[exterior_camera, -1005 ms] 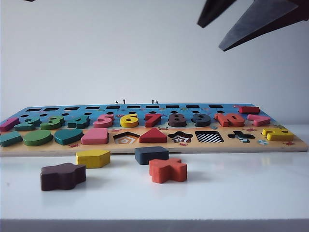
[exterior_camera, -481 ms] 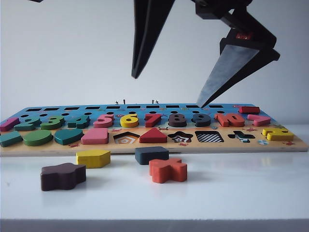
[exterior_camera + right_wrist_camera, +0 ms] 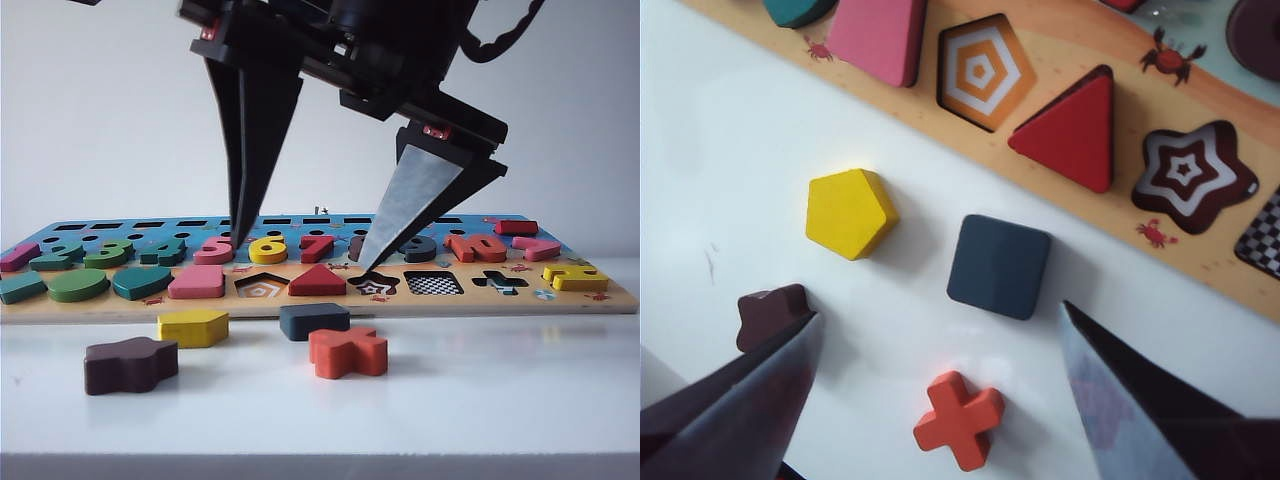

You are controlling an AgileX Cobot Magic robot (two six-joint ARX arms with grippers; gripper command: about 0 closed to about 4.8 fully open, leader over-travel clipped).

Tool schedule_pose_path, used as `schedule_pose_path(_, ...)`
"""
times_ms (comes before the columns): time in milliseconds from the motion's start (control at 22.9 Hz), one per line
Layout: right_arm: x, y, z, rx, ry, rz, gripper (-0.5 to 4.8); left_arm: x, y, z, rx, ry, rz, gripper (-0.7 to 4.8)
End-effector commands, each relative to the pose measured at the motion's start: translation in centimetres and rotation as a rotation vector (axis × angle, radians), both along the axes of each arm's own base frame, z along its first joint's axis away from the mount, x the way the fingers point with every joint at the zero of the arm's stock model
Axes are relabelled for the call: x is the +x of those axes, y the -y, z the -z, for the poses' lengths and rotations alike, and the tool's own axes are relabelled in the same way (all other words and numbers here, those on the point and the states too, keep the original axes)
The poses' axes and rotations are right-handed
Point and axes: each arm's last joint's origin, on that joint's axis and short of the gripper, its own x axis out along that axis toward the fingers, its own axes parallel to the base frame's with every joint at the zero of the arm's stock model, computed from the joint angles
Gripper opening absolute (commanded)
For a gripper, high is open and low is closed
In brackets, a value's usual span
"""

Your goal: Insert the cube into the slot.

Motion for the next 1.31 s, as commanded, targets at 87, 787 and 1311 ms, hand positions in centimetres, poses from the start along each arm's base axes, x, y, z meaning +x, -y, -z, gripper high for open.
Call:
schedule_pose_path(87,0.3,-0.6,0.2,-0.002,0.032,0.009,4.16,0.2,0.1,-0.3,-0.012,0.031,0.003,0.17)
schedule_pose_path(787,1.0,-1.5,2.5,-0.075,0.037,0.030,3.48,0.1,0.1,-0.2,-0.008,0.022,0.002,0.17)
schedule_pose_path(1311,1.2,-1.5,2.6,-0.090,0.054,0.038,2.68,0.1,0.0,-0.1,-0.002,0.008,0.003,0.17)
